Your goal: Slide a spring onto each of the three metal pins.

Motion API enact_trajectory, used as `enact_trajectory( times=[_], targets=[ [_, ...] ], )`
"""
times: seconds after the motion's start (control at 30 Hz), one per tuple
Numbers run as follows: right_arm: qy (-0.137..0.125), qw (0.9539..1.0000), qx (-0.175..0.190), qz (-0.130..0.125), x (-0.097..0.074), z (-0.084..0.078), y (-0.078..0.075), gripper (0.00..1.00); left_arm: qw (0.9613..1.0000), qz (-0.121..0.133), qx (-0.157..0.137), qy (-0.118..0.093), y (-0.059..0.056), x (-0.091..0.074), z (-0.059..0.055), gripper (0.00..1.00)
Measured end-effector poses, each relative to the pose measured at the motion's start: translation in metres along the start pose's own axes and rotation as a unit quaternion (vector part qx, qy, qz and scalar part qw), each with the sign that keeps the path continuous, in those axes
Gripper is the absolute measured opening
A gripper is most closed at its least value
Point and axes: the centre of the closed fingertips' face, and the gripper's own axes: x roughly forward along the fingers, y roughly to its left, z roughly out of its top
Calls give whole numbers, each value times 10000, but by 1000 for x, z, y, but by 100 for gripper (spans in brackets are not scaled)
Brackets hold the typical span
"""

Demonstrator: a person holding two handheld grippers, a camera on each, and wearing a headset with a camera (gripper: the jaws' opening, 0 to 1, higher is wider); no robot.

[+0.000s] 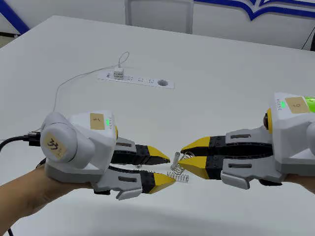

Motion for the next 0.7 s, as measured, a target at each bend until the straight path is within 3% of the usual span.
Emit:
enact_trajectory(
  times=[0.2, 0.37, 0.53, 0.7],
  targets=[
    [36, 9998, 62, -159, -3, -4, -8, 11, 9994, 258, -163, -160, 13, -5, 6, 33],
    [107, 9994, 92, -330, -7, -11, -18, 11, 9987, 455, -157, -150, 21, -10, 5, 41],
    [198, 9977, 163, -622, -16, -21, -36, 11, 9975, 655, -219, -163, 29, -15, 4, 50],
    [213, 9933, 366, -1071, -33, -30, -66, 11, 9967, 755, -273, -111, 33, -18, 0, 55]
  ],
)
